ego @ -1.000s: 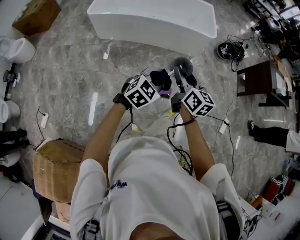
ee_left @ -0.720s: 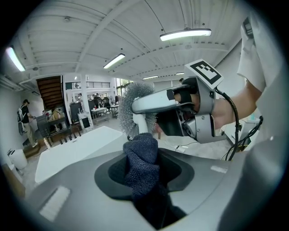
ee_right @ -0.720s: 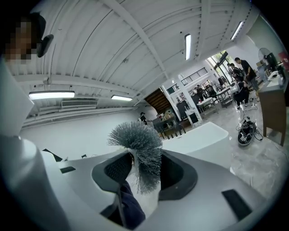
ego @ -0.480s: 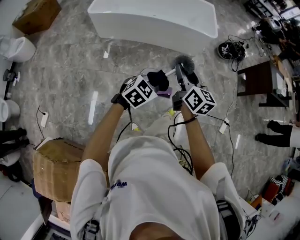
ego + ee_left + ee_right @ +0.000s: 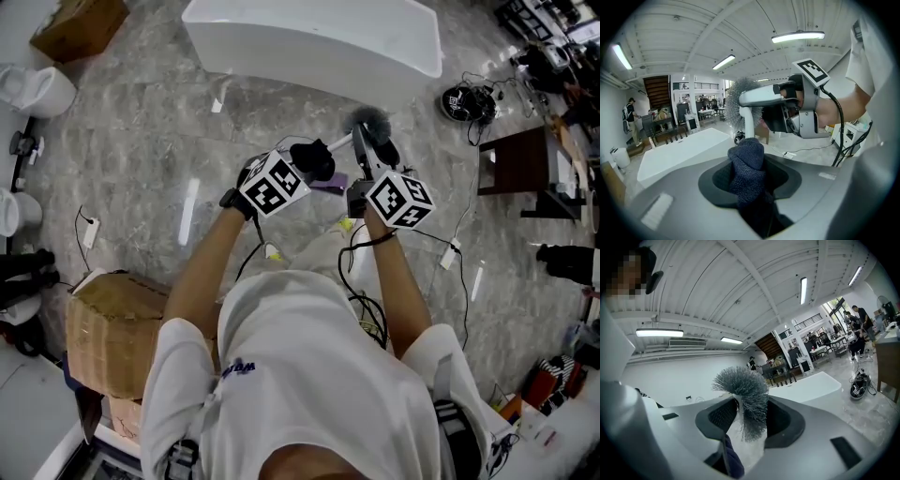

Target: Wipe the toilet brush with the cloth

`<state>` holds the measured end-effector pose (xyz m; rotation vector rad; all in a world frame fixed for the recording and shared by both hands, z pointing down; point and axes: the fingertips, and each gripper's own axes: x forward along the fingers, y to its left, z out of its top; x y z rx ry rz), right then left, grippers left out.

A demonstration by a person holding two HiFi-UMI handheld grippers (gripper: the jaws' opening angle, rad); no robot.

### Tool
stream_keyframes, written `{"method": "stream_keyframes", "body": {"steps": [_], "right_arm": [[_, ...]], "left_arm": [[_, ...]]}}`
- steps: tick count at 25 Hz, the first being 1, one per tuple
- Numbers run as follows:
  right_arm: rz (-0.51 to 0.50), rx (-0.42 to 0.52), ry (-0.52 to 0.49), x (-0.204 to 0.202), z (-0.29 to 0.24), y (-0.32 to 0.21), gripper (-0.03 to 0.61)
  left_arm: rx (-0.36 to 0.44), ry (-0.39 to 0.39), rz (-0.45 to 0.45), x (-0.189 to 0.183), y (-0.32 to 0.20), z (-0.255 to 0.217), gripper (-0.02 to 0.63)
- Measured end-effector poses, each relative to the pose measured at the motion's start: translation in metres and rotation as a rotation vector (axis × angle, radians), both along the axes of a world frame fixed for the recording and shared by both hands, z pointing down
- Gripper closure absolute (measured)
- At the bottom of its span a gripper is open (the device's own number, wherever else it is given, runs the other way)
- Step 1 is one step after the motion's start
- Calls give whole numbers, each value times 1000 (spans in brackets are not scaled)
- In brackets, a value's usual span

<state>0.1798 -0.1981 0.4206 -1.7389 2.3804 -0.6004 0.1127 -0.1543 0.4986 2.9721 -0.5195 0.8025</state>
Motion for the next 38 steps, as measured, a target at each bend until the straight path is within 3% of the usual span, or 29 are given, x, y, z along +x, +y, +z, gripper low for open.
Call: {"method": "stream_keyframes", "body": {"steps": [38], "right_arm": [[-17, 14, -12, -5, -12, 2, 399]], "left_arm": [[-17, -23, -55, -53, 14, 21, 485]]}}
